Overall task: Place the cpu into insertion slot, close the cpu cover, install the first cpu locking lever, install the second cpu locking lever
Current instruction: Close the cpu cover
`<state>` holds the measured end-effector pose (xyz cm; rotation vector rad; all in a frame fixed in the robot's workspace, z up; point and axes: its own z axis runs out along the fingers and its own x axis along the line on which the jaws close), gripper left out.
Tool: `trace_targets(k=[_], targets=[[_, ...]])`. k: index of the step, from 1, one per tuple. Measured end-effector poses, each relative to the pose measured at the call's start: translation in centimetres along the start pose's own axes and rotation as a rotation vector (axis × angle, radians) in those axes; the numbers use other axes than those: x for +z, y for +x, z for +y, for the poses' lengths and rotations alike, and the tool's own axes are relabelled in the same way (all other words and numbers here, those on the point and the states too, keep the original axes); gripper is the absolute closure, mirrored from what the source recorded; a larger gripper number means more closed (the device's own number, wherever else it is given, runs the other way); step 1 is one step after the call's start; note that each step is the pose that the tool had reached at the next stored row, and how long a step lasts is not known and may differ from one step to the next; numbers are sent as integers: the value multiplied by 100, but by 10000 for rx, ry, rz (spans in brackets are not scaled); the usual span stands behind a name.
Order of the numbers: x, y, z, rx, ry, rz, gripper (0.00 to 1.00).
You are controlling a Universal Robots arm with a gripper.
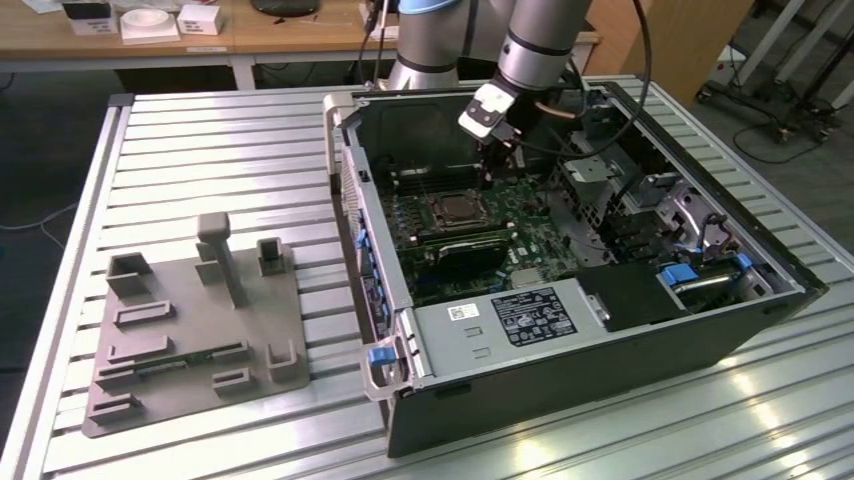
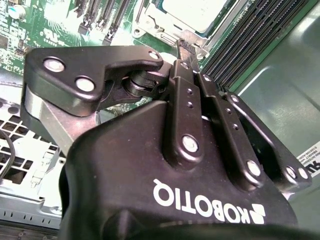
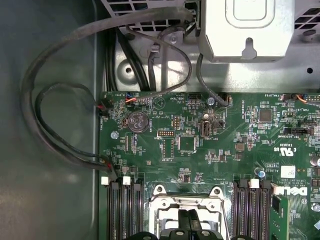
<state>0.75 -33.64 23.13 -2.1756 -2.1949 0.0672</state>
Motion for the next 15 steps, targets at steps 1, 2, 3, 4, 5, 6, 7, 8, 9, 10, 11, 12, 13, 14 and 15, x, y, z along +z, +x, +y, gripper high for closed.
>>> trace_targets(k=[1,2,3,4,5,6,7,8,9,10,11,12,13,14,15], targets=[[3,0,-4,0,0,1,89],[5,0,-6,-2,0,1,89],[7,0,-8,-3,0,1,89],[7,0,-11,-3,1,-1,89],[9,0,-14,-4,0,0,89],[9,0,-17,-5,0,0,89],[10,0,-19,-5,0,1,89],[10,0,-19,-7,0,1,89],[10,0,-20,-7,0,0,89],[11,0,-23,-6,0,1,89],[11,0,-25,-6,0,1,89],[11,0,-25,-6,0,0,89],[11,0,-26,-5,0,-1,89],[12,0,-28,-4,0,0,89],[14,1,-31,-3,0,1,89]])
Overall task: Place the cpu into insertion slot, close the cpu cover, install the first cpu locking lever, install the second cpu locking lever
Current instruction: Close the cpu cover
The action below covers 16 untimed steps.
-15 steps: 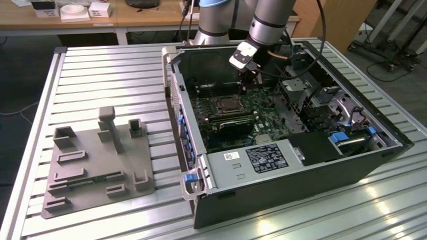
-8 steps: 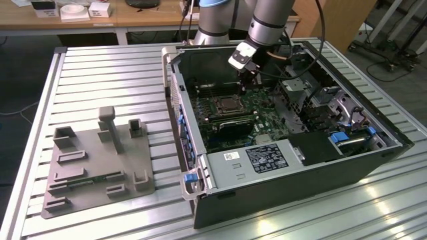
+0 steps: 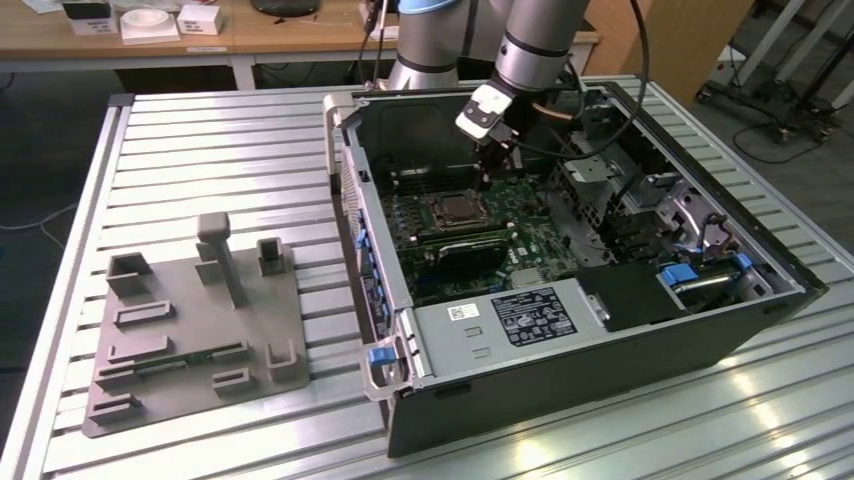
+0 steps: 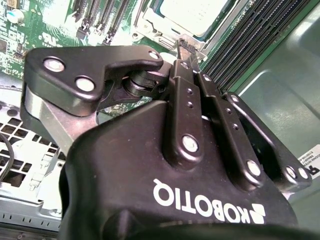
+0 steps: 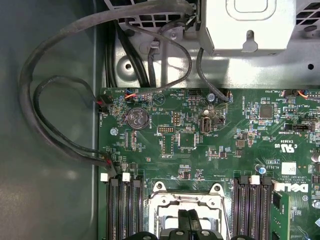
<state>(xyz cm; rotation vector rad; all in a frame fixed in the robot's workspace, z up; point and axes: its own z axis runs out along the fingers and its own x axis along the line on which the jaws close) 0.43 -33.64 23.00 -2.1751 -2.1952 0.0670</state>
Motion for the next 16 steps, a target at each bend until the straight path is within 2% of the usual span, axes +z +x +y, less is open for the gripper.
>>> trace_targets(k=[16], targets=[[53,0,-83,-2,0,0,89]])
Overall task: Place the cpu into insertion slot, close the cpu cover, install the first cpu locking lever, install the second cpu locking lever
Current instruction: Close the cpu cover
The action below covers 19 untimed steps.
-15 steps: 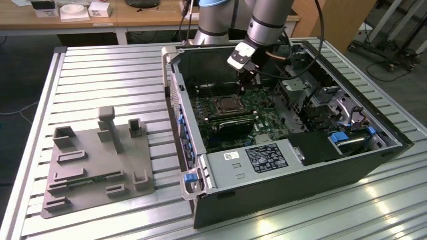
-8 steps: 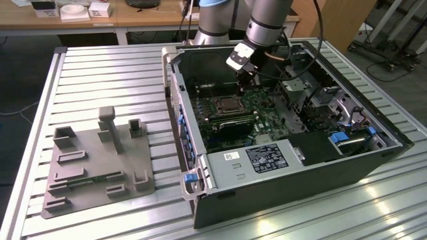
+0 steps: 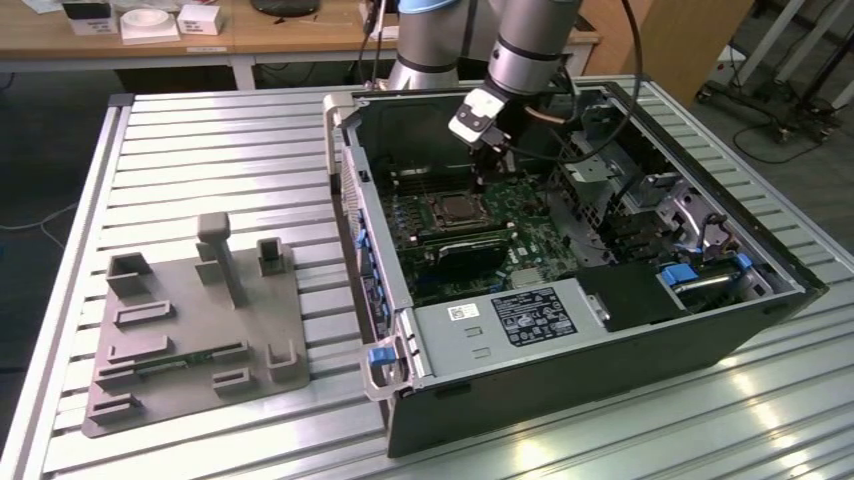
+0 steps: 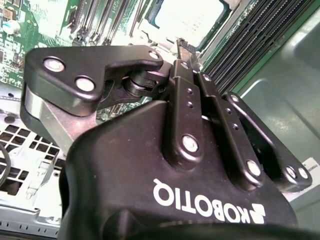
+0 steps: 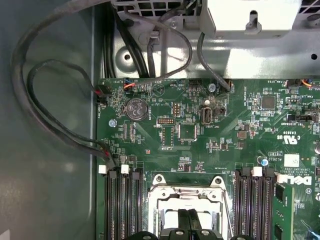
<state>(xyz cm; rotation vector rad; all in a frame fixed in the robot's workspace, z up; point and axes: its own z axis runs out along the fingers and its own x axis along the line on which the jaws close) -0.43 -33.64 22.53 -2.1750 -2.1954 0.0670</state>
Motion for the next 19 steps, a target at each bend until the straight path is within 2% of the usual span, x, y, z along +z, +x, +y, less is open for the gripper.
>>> trace_targets(k=[10,14,19], targets=[[54,0,-59,-34,-6,-5,89],[75,1,-107,-69,-38,-10,89],[112,1,-171,-101,-128,-20,89]])
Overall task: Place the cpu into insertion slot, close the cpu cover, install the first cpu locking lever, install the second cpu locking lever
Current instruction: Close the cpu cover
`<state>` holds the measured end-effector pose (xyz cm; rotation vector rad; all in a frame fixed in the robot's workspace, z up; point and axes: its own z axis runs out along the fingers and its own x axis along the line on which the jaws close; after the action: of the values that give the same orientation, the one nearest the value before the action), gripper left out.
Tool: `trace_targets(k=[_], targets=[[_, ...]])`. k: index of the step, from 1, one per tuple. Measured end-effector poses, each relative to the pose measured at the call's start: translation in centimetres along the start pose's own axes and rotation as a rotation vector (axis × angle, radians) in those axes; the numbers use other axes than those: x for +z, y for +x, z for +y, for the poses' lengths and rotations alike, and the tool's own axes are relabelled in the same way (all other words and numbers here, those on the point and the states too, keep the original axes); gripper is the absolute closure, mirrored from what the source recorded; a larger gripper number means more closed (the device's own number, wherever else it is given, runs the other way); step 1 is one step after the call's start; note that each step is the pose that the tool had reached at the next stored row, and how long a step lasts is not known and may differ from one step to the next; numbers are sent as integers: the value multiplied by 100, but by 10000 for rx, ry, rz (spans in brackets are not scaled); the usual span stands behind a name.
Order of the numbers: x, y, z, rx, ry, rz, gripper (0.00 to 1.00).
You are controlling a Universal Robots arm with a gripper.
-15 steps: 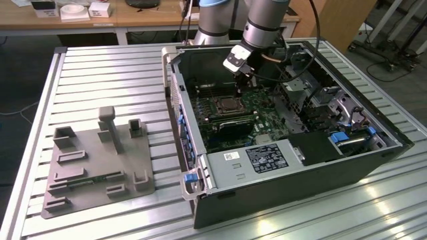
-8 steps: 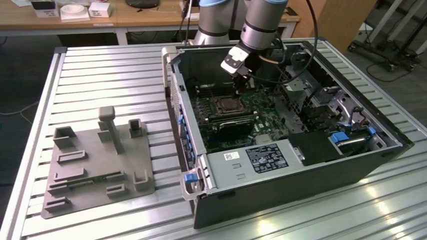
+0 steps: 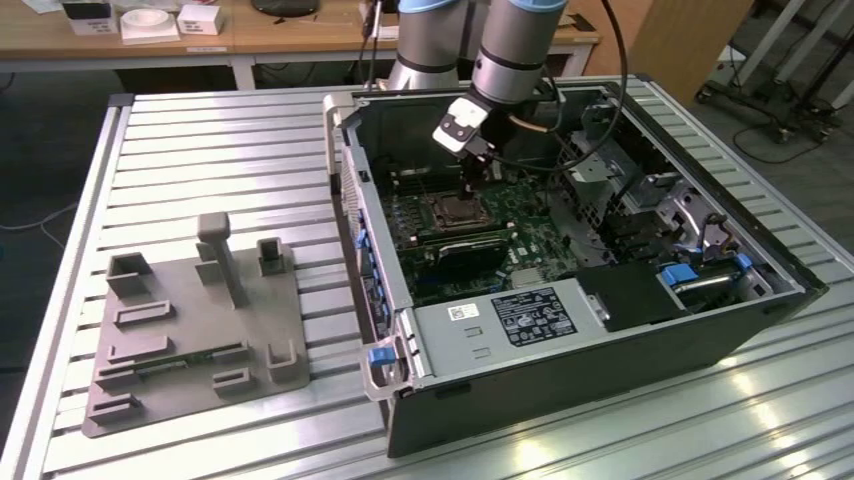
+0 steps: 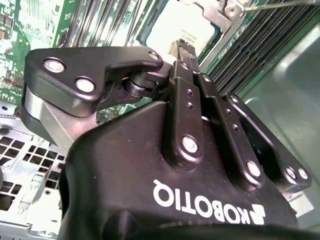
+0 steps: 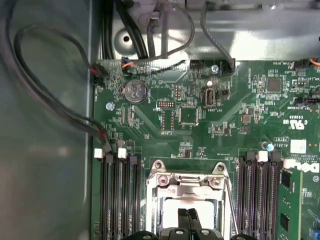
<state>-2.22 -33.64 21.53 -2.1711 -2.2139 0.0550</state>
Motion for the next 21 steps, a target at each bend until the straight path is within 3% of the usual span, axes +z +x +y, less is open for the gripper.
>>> trace_targets(k=[11,17,21], targets=[[27,3,-133,-66,-244,-44,89],[38,4,-217,-83,-589,-53,89],[48,6,-293,-93,-680,-55,89]])
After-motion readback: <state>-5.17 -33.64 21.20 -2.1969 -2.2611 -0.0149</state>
